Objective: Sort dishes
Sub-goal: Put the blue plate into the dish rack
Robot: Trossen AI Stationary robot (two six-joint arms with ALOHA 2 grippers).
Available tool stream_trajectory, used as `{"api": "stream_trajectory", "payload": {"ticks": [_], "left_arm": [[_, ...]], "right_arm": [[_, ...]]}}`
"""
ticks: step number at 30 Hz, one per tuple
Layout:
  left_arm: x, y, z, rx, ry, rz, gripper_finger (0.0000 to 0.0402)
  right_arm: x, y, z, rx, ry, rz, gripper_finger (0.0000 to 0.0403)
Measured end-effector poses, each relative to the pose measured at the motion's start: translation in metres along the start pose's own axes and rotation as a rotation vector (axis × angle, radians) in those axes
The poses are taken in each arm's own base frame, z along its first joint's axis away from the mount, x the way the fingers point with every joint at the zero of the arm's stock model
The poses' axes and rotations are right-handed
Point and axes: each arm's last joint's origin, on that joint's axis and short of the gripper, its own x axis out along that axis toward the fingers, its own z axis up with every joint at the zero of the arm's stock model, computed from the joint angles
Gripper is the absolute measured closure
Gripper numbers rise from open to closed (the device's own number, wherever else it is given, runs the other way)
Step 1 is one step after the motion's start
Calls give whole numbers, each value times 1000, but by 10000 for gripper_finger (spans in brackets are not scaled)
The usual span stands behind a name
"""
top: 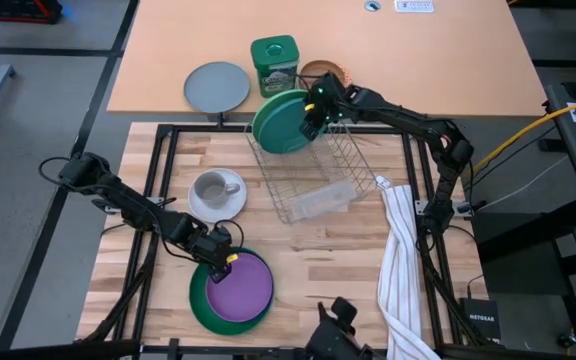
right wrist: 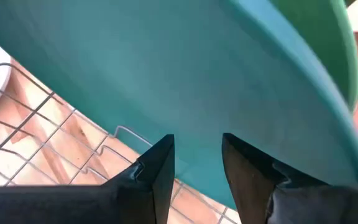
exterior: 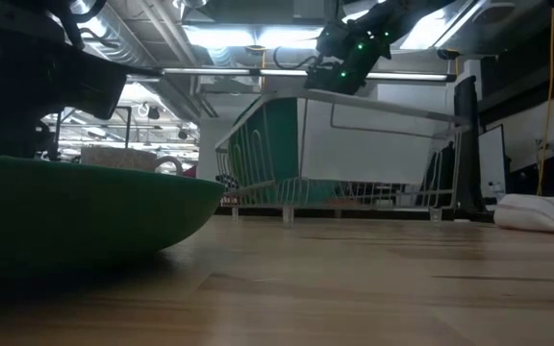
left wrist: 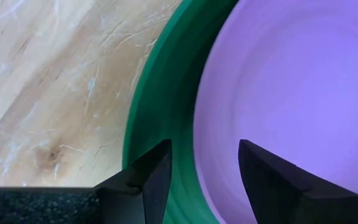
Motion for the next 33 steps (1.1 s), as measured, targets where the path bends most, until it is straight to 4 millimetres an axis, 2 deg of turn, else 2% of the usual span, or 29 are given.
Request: {"api": "stream_trajectory", "payload": {"ticks": [9,23,33], "left_arm": [[0,0,0,-8,0,0,229],[0,0,0,-5,0,0,229],[0,0,0,6,0,0,229]], "right_arm": [[1,-4,-5,13,45,-4,265],[-8,3,-19,4,205,52,265],[-7,3,-12,12,131,48,265]]}}
